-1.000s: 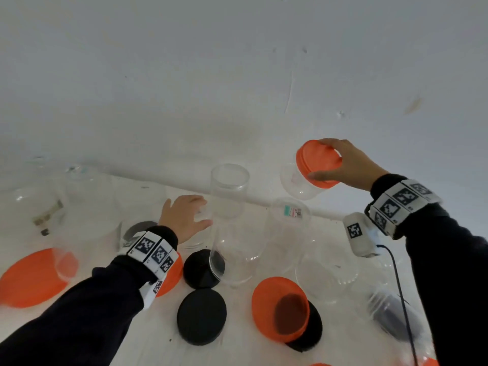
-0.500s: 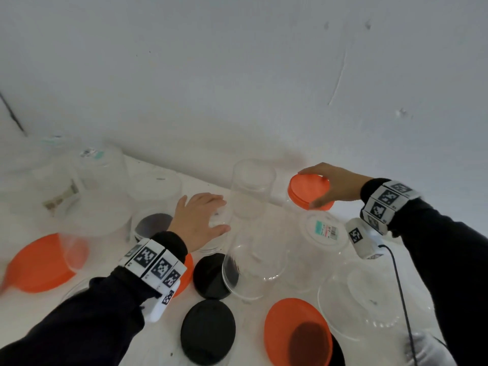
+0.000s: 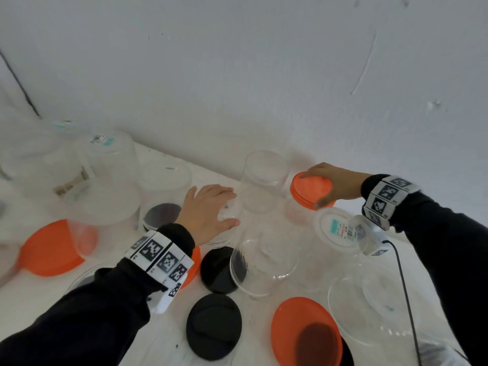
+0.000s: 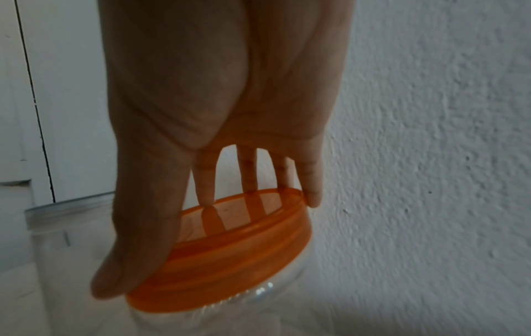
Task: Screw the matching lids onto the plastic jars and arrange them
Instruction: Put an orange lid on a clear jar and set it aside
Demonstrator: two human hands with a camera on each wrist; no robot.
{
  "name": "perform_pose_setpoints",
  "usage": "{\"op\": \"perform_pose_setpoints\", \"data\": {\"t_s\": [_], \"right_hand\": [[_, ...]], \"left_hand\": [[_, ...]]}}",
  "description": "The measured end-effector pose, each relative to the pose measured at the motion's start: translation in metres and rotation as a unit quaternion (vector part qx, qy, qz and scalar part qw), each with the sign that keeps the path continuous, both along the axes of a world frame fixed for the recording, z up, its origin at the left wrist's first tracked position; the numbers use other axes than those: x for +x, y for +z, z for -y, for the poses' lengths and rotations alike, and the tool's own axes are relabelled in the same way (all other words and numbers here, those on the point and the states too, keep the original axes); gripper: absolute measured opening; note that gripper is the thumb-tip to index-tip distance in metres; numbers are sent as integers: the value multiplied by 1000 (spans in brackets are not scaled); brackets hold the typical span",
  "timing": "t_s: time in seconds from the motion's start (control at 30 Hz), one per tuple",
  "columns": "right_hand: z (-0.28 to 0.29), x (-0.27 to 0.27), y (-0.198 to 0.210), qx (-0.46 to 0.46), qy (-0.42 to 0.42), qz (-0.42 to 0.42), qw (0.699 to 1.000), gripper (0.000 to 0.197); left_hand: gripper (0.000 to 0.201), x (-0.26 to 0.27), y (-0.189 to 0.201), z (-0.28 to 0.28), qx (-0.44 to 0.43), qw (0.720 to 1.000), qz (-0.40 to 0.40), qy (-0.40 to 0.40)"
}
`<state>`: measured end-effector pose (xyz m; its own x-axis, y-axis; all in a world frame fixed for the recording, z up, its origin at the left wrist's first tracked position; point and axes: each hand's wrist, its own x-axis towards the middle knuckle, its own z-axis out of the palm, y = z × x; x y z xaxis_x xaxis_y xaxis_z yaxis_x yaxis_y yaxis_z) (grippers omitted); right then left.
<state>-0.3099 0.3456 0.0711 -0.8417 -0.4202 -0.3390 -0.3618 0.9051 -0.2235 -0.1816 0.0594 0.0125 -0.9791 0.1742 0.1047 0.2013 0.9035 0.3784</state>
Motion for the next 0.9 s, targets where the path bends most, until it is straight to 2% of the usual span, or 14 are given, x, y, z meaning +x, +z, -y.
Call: {"op": "perform_pose_setpoints", "data": {"t_s": [0.3,0.4,0.5,0.67,0.8,0.9], "right_hand": [[-3,7,1,9,-9,5,1000,81],[-11,17,11,-31,-34,5,999,75],[-19,33,33,-77,-66,-28,994,64],[-34,83,85,-164,-110,-117,973,52],[-32,142,114,-172,-108,-153,967,49],[-25,190,118,-167,-101,-155,968,45]], "left_hand": [[57,1,3,-1,-11,1000,5,0],[58,1,3,-1,-13,1000,5,-2],[57,2,3,-2,-11,1000,5,0],[56,4,6,-3,-14,1000,1,4],[57,5,6,-5,-37,999,5,10],[60,4,8,-5,-47,999,23,6]]}}
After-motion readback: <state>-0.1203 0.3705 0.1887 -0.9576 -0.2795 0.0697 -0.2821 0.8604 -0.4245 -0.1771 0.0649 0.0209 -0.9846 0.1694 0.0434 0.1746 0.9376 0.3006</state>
